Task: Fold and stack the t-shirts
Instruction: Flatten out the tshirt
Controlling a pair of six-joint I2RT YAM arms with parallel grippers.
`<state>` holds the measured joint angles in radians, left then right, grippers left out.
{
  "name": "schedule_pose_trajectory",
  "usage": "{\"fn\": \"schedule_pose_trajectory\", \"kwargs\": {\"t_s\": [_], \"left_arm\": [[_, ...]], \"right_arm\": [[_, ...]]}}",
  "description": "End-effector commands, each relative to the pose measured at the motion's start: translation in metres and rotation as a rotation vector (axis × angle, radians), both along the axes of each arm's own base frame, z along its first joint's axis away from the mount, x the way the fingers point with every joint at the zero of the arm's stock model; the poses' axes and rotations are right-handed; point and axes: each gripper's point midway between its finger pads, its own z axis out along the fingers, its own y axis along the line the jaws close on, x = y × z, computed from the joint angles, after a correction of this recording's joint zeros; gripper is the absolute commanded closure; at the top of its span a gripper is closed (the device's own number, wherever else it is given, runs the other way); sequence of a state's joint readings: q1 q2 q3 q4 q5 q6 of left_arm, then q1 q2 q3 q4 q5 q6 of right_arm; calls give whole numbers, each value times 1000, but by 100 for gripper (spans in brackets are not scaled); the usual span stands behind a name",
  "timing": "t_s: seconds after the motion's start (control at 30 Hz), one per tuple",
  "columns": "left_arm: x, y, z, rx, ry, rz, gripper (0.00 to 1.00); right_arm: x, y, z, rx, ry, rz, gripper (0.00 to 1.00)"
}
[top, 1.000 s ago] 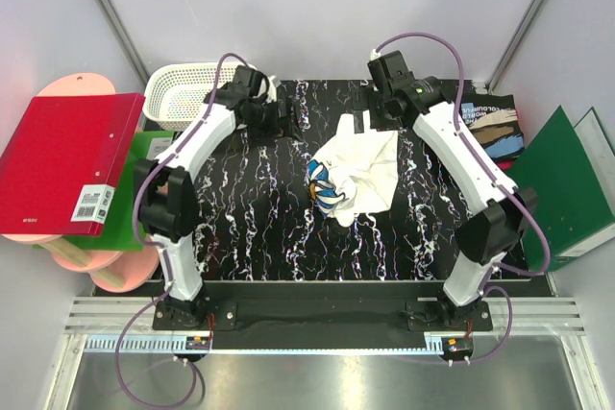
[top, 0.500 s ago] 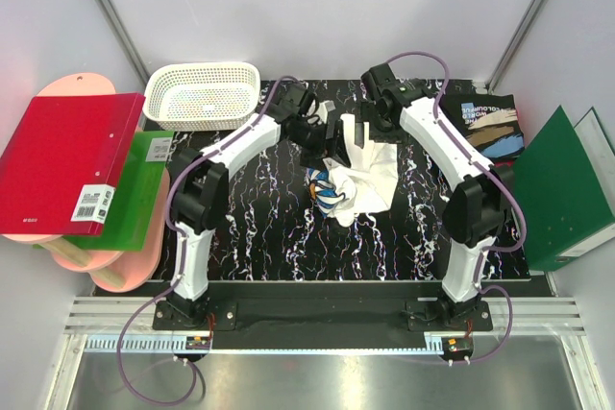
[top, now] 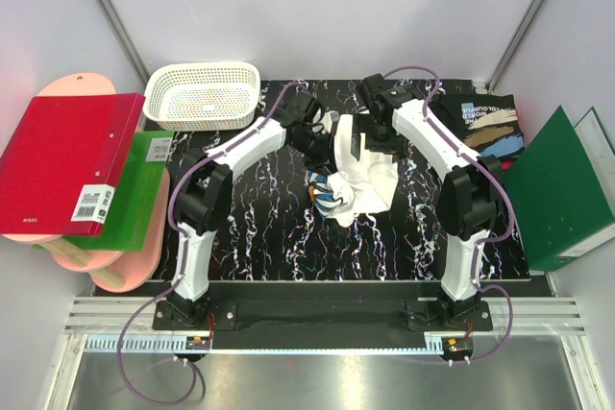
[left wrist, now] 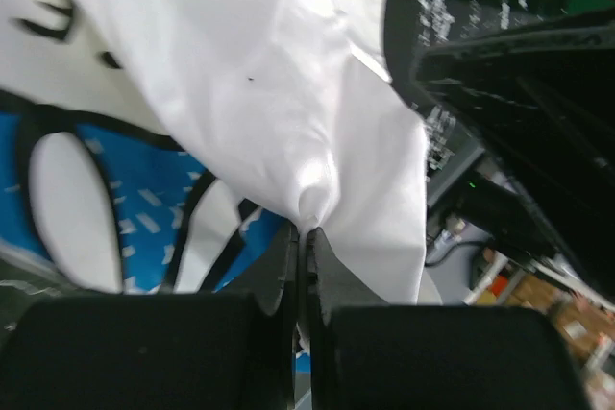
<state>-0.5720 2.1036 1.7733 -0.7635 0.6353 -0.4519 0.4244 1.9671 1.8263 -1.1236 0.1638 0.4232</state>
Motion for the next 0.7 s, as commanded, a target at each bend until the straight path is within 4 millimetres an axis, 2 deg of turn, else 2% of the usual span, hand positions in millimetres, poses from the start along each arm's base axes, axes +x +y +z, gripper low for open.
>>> {"fn": "schedule_pose_trajectory", "kwargs": {"t_s": [0.0,0.03,0.07,0.13,0.2,0.23,0.3,0.37,0.4,0.5,0.67], "left_arm": [[36,35,64,49,-258,116,100],[37,49,79,59,-311,148,100],[44,62,83,102,-354,194,100],[44,88,96,135,-401,262,100],[45,110,95,180,-411,322,100],[39,125,91,200,-400,351,100],[30,142,81,243,-369,380,100],[18,158,66,280,-321,395,100],[8,167,51,312,-272,396,100],[-5,176,35,357,-225,391,100],[-5,185,22,420,-186,392,100]], "right_arm": [[1,-3,1,-5,-9,-59,0],[0,-5,1,-11,-11,-69,0],[0,-9,0,-28,-17,-99,1],[-3,-15,-2,-48,-21,-127,1],[-3,-18,-7,-63,-20,-150,0],[-1,-18,-10,-65,-18,-152,1],[1,-17,-19,-76,-1,-158,0],[5,-15,-25,-74,7,-162,0],[9,-12,-29,-69,12,-161,0],[19,-2,-36,-38,10,-152,1],[41,18,-39,34,-26,-103,2]]}}
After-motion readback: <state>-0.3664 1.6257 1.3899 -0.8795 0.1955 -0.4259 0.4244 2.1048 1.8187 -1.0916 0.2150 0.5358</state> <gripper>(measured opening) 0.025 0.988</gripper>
